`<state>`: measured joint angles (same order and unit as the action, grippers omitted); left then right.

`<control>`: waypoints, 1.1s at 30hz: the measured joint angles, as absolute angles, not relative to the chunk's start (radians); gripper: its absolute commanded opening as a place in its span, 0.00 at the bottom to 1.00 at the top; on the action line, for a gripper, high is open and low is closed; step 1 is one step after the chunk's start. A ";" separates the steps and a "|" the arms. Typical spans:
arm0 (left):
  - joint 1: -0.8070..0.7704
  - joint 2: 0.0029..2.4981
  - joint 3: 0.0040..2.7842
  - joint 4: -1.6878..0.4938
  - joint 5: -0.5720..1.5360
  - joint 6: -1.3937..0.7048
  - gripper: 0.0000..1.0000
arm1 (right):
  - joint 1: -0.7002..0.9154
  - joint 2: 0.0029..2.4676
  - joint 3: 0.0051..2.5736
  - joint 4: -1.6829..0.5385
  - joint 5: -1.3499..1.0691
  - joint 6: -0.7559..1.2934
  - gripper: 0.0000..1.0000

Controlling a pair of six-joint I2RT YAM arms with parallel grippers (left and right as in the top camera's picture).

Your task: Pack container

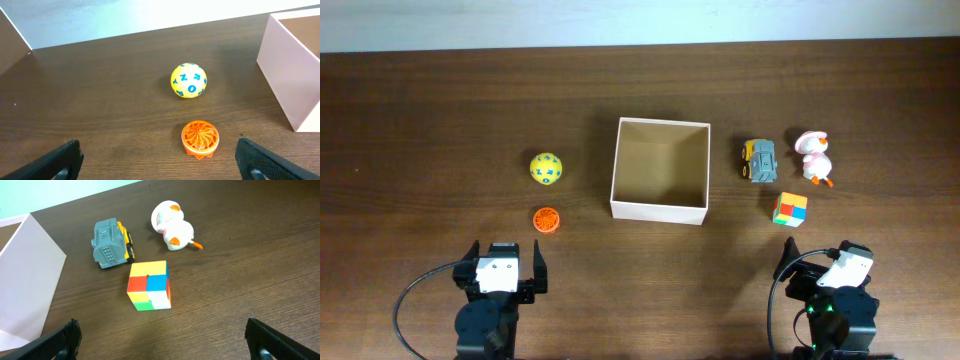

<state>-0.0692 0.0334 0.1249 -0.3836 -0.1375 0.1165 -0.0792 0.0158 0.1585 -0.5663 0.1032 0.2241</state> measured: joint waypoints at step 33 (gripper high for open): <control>-0.070 0.780 0.861 -0.587 0.052 -0.020 0.99 | -0.079 0.723 0.946 -0.858 -0.265 0.234 0.99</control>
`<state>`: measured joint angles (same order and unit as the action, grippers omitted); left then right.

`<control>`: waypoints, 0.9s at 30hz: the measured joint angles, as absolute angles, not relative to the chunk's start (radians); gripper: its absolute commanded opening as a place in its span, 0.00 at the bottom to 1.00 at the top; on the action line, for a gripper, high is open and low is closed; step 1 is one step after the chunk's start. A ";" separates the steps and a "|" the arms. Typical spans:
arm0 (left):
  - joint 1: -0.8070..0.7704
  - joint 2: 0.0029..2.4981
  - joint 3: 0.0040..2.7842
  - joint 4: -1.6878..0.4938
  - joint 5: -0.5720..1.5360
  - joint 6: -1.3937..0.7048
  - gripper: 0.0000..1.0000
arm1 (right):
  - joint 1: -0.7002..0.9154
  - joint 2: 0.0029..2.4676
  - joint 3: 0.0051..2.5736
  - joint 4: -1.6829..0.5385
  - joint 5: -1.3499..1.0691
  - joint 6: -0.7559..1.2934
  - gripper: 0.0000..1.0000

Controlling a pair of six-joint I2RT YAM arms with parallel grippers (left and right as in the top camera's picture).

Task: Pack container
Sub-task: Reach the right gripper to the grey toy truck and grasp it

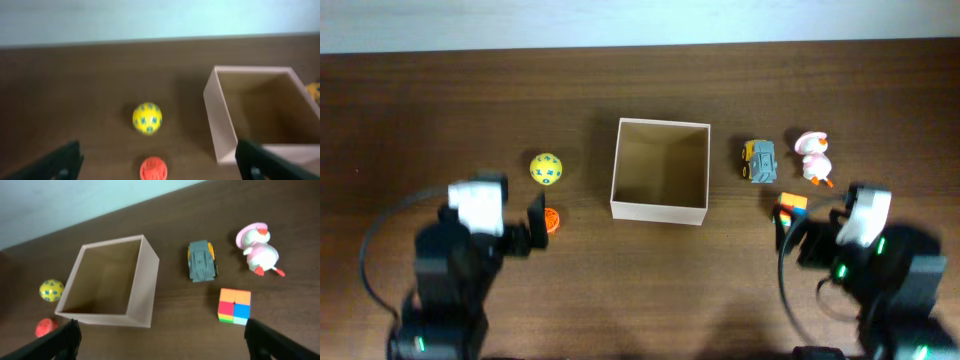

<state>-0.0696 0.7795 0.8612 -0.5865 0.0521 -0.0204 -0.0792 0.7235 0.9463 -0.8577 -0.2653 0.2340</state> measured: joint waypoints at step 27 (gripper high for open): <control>0.036 1.444 1.235 -0.757 0.118 -0.024 0.99 | -0.073 1.956 1.592 -1.024 -0.202 0.124 0.90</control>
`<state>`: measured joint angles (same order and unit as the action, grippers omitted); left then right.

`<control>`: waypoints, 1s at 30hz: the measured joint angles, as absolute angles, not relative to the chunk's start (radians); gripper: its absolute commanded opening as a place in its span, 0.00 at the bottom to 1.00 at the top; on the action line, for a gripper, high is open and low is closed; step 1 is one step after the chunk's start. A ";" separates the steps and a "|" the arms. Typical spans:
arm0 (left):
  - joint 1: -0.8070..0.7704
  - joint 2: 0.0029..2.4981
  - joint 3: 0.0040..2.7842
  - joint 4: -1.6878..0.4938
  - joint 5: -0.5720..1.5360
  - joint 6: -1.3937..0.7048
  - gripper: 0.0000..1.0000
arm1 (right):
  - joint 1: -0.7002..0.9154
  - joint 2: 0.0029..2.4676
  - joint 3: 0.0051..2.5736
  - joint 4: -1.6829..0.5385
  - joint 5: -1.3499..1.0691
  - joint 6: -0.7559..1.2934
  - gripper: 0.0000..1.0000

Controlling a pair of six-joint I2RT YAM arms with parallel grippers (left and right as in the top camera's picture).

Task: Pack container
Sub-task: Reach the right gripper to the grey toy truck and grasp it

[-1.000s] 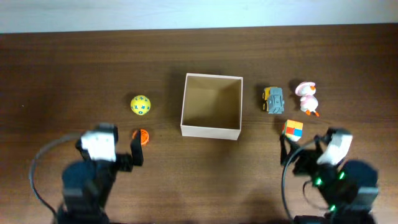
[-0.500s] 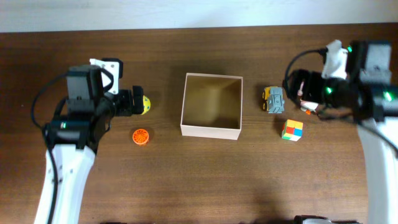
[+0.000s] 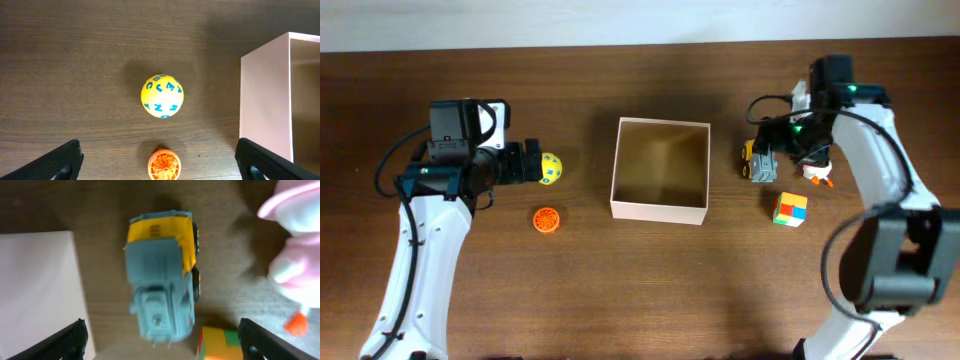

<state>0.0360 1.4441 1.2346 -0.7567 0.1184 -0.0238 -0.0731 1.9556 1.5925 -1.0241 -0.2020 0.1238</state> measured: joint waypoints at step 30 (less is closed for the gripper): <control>0.036 1.448 1.235 -0.779 0.121 -0.024 0.99 | 0.040 2.070 1.596 -1.012 0.001 0.158 0.48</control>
<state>0.0360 1.4475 1.2346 -0.7788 0.1207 -0.0238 0.0402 2.0705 1.5955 -1.0119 0.0010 0.1577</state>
